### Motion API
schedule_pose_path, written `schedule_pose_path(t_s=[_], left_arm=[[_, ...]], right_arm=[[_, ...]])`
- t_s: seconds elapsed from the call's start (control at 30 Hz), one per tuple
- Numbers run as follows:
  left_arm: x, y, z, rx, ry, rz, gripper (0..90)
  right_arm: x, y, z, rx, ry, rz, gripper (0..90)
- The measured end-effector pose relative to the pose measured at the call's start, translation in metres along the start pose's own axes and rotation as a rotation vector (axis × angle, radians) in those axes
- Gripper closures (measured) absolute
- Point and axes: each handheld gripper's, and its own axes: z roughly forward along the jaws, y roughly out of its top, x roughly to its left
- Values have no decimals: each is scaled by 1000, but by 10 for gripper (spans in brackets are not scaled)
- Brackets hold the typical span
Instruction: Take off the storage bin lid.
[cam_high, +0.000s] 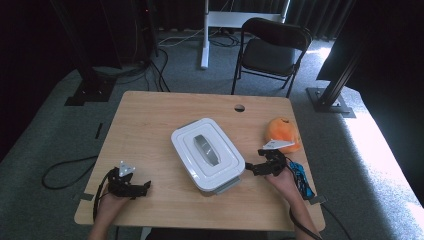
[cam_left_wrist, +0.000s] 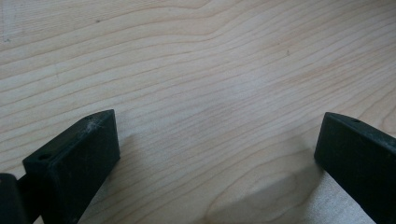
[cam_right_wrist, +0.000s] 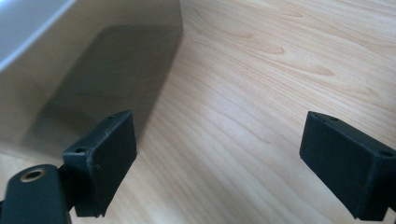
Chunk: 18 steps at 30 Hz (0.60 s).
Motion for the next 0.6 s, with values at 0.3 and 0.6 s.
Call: schedule_pose_path(t_s=[0.3,0.6], left_arm=[[0,0,0,0,1,-2,4],[-1,1,1,-1,12,-13,4]], right_arm=[[0,-7,-23,-24,15,3,107],[1,3,-52,-93,13,0,107]])
